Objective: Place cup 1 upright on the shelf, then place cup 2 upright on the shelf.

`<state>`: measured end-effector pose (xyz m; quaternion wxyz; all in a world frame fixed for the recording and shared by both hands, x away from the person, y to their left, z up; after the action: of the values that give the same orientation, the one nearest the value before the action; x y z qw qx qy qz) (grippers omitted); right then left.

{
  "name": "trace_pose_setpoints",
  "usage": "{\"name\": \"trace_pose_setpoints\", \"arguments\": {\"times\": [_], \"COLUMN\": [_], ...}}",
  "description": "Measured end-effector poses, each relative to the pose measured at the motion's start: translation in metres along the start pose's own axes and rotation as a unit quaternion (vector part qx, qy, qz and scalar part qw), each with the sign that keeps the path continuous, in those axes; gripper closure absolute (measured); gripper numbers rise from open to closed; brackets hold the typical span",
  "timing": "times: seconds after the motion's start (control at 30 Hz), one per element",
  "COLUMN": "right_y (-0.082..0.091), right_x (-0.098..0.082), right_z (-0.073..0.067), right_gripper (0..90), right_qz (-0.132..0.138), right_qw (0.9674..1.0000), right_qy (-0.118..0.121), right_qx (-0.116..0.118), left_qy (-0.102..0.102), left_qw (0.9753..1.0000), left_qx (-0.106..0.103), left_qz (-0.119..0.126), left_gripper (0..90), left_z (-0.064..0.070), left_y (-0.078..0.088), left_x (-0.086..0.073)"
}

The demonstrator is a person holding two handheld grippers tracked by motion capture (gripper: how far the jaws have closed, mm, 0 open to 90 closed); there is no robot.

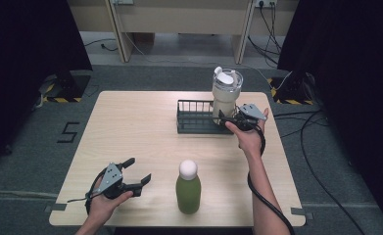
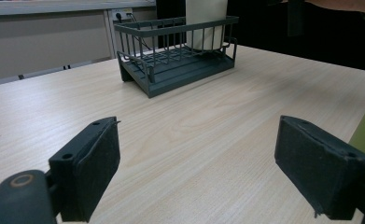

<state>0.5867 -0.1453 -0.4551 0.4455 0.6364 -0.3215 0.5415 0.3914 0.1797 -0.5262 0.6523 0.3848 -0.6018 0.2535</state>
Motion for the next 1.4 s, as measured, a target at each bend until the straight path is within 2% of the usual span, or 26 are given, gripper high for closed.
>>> {"name": "trace_pose_setpoints", "arguments": {"times": [0.2,0.4,0.5,1.2,1.4], "right_y": [0.010,0.024,0.033,0.074,0.088], "right_x": [-0.004,-0.009,-0.014,-0.037,-0.045], "right_z": [-0.001,0.002,0.003,-0.002,0.000], "right_gripper": [3.6,3.6,4.2,12.4,12.0], "right_qz": [0.000,-0.006,-0.004,-0.003,-0.001], "right_qw": [1.0000,1.0000,0.9999,0.9994,0.9994], "right_qy": [-0.005,-0.005,-0.015,-0.035,-0.034], "right_qx": [0.005,-0.003,-0.003,-0.004,-0.008], "left_qy": [-0.002,-0.005,-0.004,-0.008,-0.010], "left_qw": [1.0000,1.0000,1.0000,1.0000,0.9999], "left_qx": [-0.002,-0.006,-0.005,-0.002,-0.002], "left_qz": [-0.001,-0.003,-0.001,0.000,0.000], "left_gripper": [13.5,13.4,13.4,13.3,13.3], "left_z": [0.001,0.003,0.003,0.003,0.005], "left_y": [-0.002,-0.005,-0.005,-0.004,-0.005], "left_x": [0.001,0.000,0.000,0.000,0.001]}}
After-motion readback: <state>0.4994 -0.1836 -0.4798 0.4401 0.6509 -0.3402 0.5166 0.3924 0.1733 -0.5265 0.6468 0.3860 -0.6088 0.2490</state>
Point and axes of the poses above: each handheld gripper's, and its own axes: y roughly backward along the jaws, x roughly out of its top, z roughly to its right, the point moved 9 cm from there along -y, roughly forward along the jaws, and after that the axes turned 5 degrees about x, right-handed, at the moved point
